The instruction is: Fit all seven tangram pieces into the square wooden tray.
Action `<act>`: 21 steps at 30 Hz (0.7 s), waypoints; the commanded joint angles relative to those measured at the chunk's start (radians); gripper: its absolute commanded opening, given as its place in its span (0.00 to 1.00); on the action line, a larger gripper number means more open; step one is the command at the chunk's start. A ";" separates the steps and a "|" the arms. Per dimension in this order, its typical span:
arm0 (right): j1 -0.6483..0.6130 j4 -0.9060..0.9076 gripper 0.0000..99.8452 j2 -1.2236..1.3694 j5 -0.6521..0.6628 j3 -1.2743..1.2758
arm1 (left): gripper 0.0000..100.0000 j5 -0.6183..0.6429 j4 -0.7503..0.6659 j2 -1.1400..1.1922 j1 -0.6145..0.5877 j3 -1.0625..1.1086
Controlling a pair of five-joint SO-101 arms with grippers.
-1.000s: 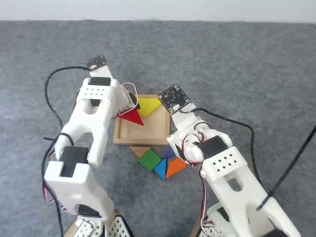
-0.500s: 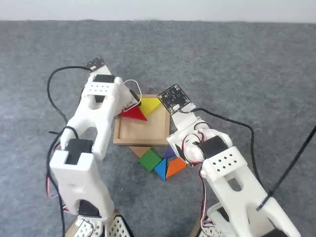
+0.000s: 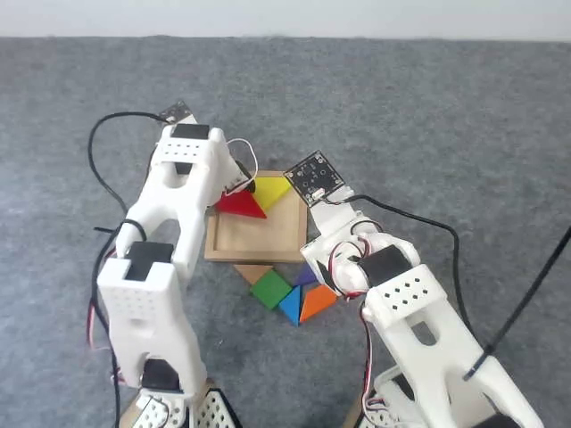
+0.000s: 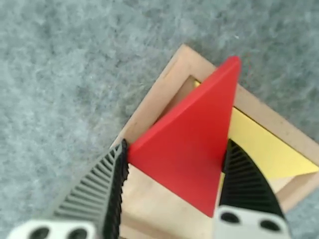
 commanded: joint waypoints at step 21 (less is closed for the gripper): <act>0.013 -0.022 0.01 -0.007 -0.006 -0.009 | 0.24 -0.026 0.221 0.094 0.032 -0.295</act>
